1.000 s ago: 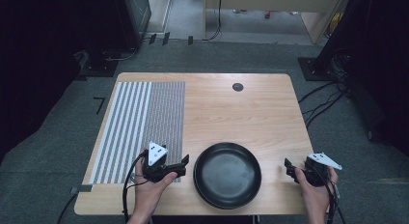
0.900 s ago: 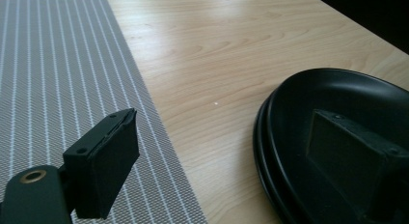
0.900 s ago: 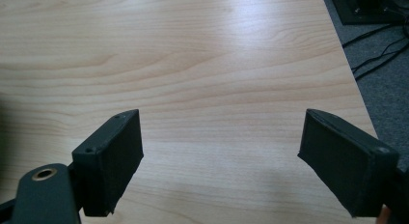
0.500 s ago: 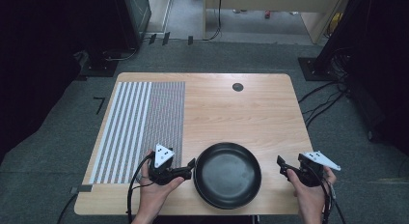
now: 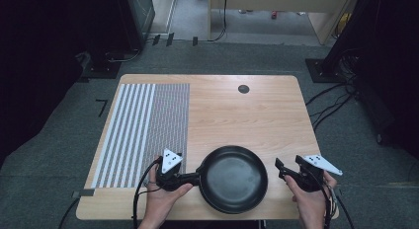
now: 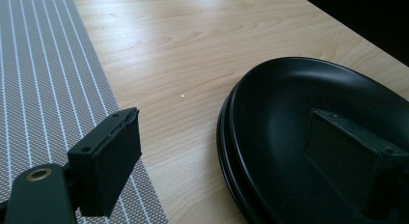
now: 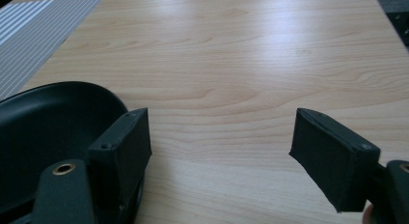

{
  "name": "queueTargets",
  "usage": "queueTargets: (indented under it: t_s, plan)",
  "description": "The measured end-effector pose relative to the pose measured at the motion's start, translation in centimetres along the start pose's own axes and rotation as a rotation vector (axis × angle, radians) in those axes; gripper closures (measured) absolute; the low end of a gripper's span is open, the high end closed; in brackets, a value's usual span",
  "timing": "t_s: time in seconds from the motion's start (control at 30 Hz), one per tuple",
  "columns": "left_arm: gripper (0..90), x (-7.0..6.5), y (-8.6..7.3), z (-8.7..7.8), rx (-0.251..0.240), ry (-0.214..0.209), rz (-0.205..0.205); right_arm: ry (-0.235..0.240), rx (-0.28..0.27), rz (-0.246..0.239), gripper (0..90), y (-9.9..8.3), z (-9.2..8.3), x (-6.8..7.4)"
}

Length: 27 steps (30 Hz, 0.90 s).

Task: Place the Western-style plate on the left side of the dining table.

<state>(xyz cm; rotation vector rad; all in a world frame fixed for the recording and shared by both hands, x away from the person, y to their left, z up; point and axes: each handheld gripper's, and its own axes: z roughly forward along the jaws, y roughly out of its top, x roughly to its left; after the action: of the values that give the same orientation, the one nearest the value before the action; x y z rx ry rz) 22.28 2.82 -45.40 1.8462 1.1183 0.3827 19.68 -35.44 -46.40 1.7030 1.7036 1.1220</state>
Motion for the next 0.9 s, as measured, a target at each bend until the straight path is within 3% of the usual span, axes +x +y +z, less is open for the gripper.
queueTargets:
  t_s: [0.3, 0.47, 0.5, 0.63, 0.73, 0.9]
  plan:
    - [18.1, -0.5, -0.6, 0.8, 0.048, -0.018, 0.001, 0.064, 0.016, -0.049, 35.5, -0.4, 0.7, 2.6]
    - [25.3, -0.3, -1.0, 1.3, 0.078, 0.001, -0.023, 0.112, 0.042, -0.043, 48.8, -0.7, 1.1, 2.8]
    - [26.5, -0.2, -1.2, 1.5, 0.093, -0.002, -0.033, 0.126, 0.046, -0.034, 54.9, -0.9, 1.2, 2.8]
    - [33.2, -0.4, -1.5, 1.7, 0.113, -0.025, -0.032, 0.137, 0.053, -0.047, 64.7, -1.2, 1.3, 2.9]
    - [38.3, -0.6, -1.6, 1.8, 0.120, -0.038, -0.025, 0.145, 0.059, -0.049, 67.8, -1.5, 1.4, 3.0]
    - [43.8, -0.6, -2.1, 2.2, 0.147, -0.061, -0.034, 0.166, 0.135, -0.012, 74.2, -1.9, 1.8, 3.1]
